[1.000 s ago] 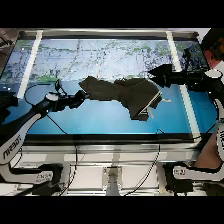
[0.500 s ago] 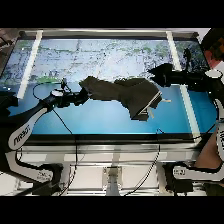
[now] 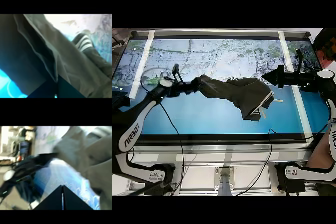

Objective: Fold the clothes and pants, and hang the long-sleeved shirts on hangers.

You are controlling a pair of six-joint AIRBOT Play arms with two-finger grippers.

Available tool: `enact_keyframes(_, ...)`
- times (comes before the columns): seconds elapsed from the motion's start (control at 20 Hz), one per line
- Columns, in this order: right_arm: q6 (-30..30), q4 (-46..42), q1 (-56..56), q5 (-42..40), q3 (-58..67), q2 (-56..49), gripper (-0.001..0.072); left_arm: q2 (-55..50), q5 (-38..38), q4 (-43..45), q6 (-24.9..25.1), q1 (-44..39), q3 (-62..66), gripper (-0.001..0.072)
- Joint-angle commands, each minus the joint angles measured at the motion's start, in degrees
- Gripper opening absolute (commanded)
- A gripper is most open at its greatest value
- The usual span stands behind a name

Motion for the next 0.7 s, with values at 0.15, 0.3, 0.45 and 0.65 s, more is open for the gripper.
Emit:
enact_keyframes(0.15,0.0,-2.5,-5.9,-3.1,-2.4,0.0,0.0011,5.0,-2.3,26.2,-5.7,0.8,4.4,0.0003)
enact_keyframes(0.3,-0.4,-3.6,-7.5,-0.7,-8.5,0.0,0.0011,4.9,-3.1,33.3,-9.7,1.0,4.4,0.0003)
enact_keyframes(0.45,-0.4,-4.0,-7.5,-1.3,-16.6,0.0,0.0012,4.9,-3.8,33.7,-9.7,1.0,4.4,0.0003)
enact_keyframes(0.65,7.7,-3.6,-7.4,-11.8,-21.9,0.0,0.0017,4.9,-7.1,38.0,-9.7,1.0,4.4,0.0004)
